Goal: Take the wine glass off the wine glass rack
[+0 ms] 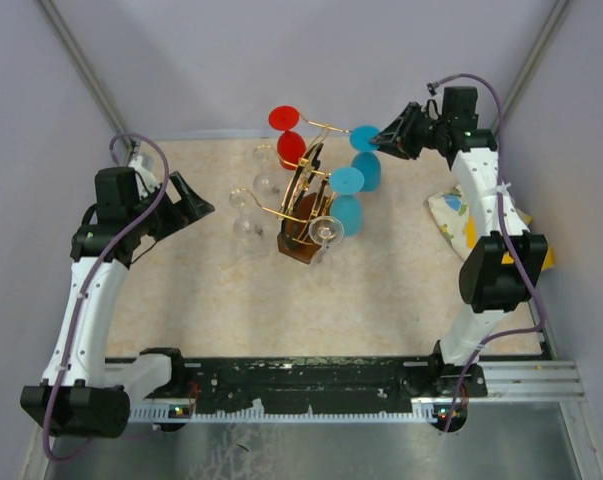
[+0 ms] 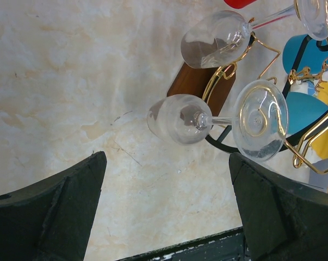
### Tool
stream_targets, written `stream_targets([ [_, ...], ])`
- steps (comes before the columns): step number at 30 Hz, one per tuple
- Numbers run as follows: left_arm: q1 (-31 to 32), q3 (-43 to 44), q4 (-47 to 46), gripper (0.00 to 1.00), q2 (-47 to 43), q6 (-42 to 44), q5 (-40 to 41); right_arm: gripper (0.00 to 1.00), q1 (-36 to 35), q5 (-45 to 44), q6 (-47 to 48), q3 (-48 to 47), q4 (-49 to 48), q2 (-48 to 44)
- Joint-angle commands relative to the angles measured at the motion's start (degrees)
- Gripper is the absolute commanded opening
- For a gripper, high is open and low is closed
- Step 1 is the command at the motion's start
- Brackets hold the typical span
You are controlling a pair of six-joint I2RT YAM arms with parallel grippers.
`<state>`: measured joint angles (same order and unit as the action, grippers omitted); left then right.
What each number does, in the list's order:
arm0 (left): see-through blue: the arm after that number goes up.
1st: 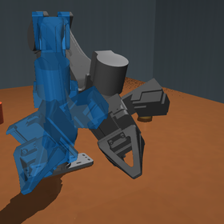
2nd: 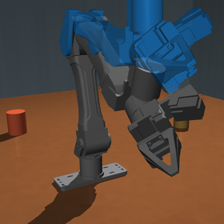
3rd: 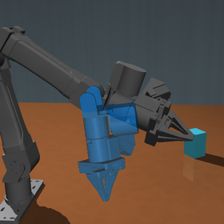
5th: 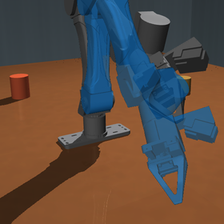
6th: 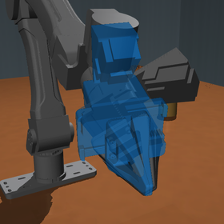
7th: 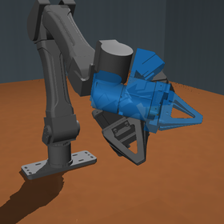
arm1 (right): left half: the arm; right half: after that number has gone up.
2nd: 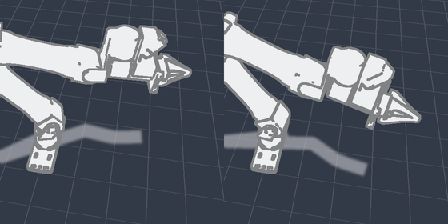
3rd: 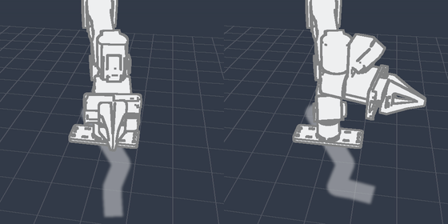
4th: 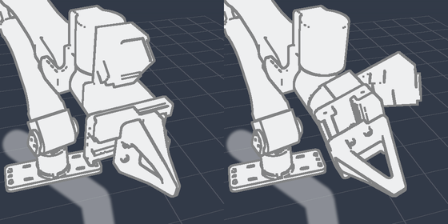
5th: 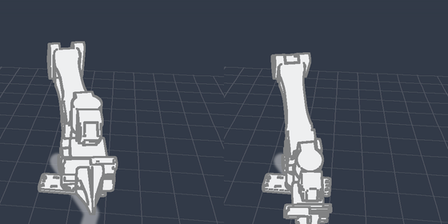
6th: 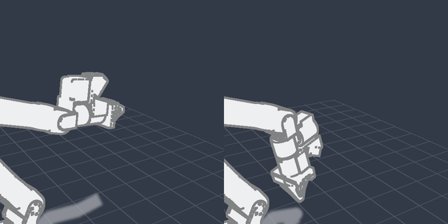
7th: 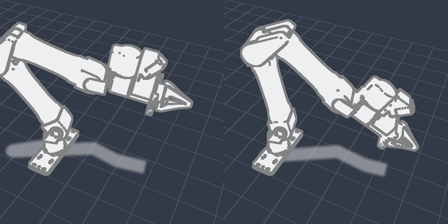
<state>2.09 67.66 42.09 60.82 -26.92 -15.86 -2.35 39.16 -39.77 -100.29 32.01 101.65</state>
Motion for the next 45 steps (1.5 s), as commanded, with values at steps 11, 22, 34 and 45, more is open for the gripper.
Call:
stream_targets([
  [11,-0.3,-1.3,-1.5,1.00,-0.9,0.7,-0.3,0.02,-0.9,5.0,-5.5,-2.4,-7.2,-1.4],
  [22,-0.3,-2.0,-1.4,1.00,-1.1,0.9,-0.6,0.00,-0.9,9.1,-12.5,-3.0,-11.8,-1.4],
  [34,-0.3,-2.2,-1.0,1.00,-1.3,1.5,-0.5,0.00,-1.1,7.9,-10.9,-7.3,-6.7,2.3],
  [45,-0.3,-1.8,-0.7,1.00,-0.8,2.2,0.0,0.00,4.8,7.0,-9.9,-4.3,-7.0,0.3],
])
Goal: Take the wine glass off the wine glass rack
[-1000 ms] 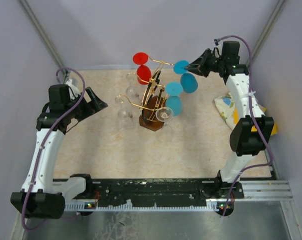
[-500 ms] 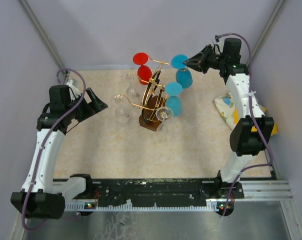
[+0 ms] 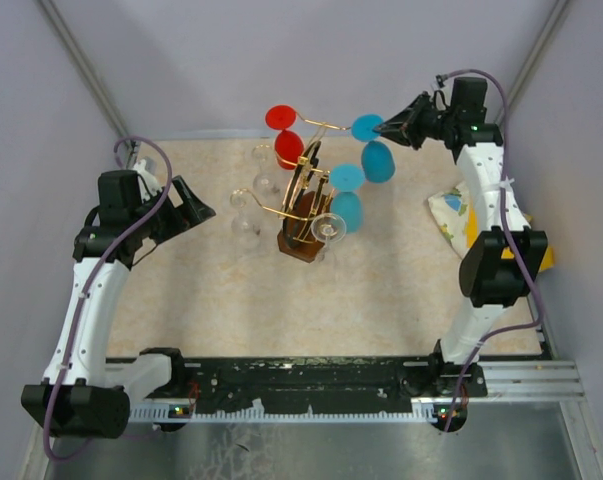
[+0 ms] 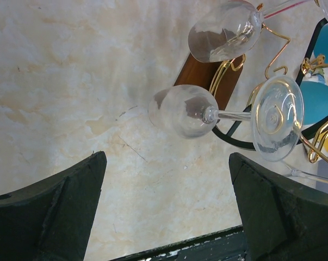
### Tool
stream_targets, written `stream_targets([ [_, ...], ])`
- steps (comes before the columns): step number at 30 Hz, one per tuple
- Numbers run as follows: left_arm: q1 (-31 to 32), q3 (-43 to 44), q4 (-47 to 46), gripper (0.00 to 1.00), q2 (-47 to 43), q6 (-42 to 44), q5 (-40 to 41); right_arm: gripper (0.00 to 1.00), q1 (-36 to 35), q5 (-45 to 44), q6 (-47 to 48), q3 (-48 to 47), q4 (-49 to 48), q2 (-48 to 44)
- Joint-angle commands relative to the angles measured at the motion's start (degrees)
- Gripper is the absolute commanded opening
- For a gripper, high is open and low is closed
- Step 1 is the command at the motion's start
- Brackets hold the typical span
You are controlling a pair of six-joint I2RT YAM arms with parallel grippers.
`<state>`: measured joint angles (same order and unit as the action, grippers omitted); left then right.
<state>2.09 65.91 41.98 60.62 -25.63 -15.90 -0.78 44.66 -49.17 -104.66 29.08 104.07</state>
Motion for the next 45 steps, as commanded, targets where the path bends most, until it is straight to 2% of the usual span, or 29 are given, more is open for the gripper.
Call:
stream_targets([
  [1,-0.3,0.0,-0.9,1.00,-0.6,0.8,-0.1,0.00,3.7,1.9,-1.0,0.1,-4.8,-2.2],
  [8,-0.3,0.9,-1.7,1.00,0.9,1.0,0.7,0.00,3.2,3.8,-1.4,-5.3,-4.9,2.7],
  [17,-0.3,4.8,-7.1,1.00,5.5,-0.1,-1.0,0.00,-2.3,6.3,-2.8,-15.1,-5.3,9.6],
  [31,-0.8,19.6,-19.0,1.00,20.1,-4.5,-7.4,0.00,-3.5,17.0,-9.0,-12.7,-12.5,6.7],
  [34,-1.8,26.2,-21.4,1.00,26.3,-6.0,-10.5,0.00,-1.9,19.9,-14.9,-12.1,-20.7,5.4],
  [36,-2.3,32.0,-21.4,1.00,30.6,-6.2,-11.4,0.00,-0.1,23.0,-21.8,-11.9,-29.9,5.4],
  [39,-2.7,39.3,-23.1,0.99,37.9,-8.3,-14.8,0.00,3.5,24.8,-35.8,-11.1,-47.9,6.2],
  [43,-2.8,46.8,-26.5,0.91,46.5,-12.9,-21.5,0.00,6.1,24.3,-60.3,-10.4,-77.9,9.7],
  [45,-2.7,49.0,-28.2,0.86,49.9,-15.5,-24.1,0.00,6.1,23.9,-70.2,-12.6,-88.2,12.8],
])
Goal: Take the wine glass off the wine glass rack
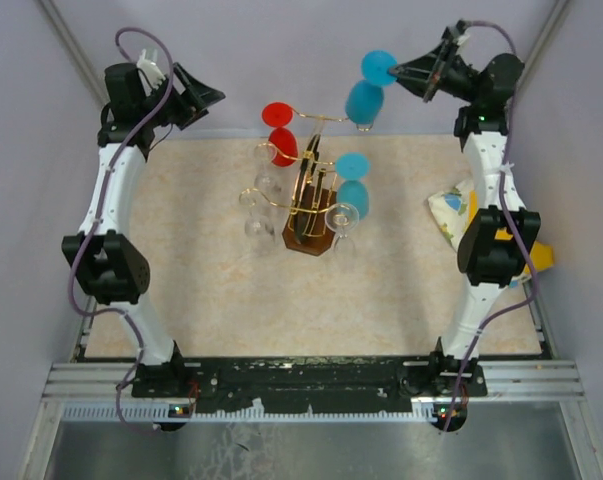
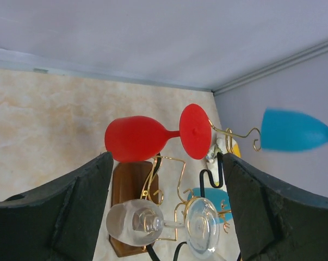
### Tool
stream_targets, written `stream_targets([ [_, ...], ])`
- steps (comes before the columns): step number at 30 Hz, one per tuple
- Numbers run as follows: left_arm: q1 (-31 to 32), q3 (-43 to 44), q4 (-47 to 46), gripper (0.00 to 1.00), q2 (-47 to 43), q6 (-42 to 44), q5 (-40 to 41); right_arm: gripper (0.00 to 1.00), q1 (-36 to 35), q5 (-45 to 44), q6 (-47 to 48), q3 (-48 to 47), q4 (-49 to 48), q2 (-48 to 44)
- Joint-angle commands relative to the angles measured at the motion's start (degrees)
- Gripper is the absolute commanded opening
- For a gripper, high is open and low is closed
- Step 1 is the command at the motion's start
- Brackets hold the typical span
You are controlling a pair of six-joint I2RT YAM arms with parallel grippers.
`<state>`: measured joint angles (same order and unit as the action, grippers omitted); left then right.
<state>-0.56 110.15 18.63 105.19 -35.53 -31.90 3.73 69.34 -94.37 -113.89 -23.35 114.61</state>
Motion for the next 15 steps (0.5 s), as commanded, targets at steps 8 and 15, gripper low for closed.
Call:
stream_targets([
  [8,1.2,10.1,-9.4,0.84,12.9,-9.4,-9.9,0.00,2.5,0.7,-31.4,-11.0,-40.5,5.0],
  [15,3.7,16.4,-11.5,0.82,19.5,-10.1,-12.2,0.00,6.7,-2.8,20.5,-21.8,21.2,1.3],
])
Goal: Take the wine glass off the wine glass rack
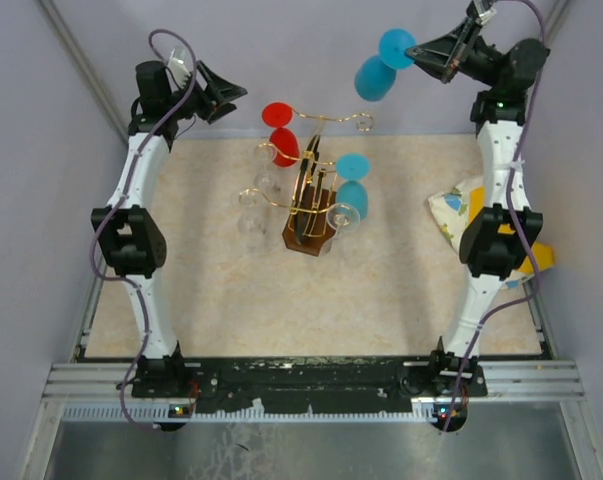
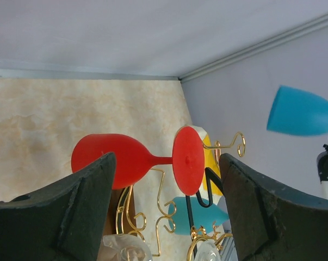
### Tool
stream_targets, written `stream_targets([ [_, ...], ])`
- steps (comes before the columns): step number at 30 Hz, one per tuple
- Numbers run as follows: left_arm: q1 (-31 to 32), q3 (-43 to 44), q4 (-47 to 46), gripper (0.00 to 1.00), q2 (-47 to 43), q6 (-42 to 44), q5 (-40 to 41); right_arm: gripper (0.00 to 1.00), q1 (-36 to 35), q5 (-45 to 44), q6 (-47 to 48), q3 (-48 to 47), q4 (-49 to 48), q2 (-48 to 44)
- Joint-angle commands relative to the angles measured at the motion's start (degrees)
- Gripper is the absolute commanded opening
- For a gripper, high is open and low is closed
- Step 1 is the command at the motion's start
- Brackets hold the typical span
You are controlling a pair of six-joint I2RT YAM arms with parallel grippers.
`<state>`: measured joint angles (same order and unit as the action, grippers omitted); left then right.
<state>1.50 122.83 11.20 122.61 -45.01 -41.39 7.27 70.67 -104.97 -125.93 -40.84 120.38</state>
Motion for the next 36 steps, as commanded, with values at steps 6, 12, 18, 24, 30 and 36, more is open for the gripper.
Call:
stream_targets([
  [6,3.4,6.8,-0.5,0.79,4.7,3.7,-2.7,0.00,5.8,-12.5,48.3,-22.8,65.7,1.8],
  [12,5.4,8.0,5.4,0.78,6.0,9.1,0.6,0.00,4.9,-31.0,68.6,-24.7,87.0,3.4],
  [18,7.0,8.9,5.9,0.75,7.8,9.7,1.0,0.00,1.4,-44.0,78.5,-23.0,93.9,5.3],
  [24,8.2,9.0,4.7,0.64,7.9,8.7,1.0,0.00,-0.9,-51.3,83.6,-23.1,97.3,7.9],
  [30,8.3,8.6,4.7,0.51,6.7,9.1,2.2,0.00,-4.7,-66.5,90.4,-22.3,99.8,8.8],
  [36,8.3,7.7,5.4,0.48,5.9,9.4,3.0,0.00,-7.9,-80.3,93.8,-22.0,100.8,10.7],
])
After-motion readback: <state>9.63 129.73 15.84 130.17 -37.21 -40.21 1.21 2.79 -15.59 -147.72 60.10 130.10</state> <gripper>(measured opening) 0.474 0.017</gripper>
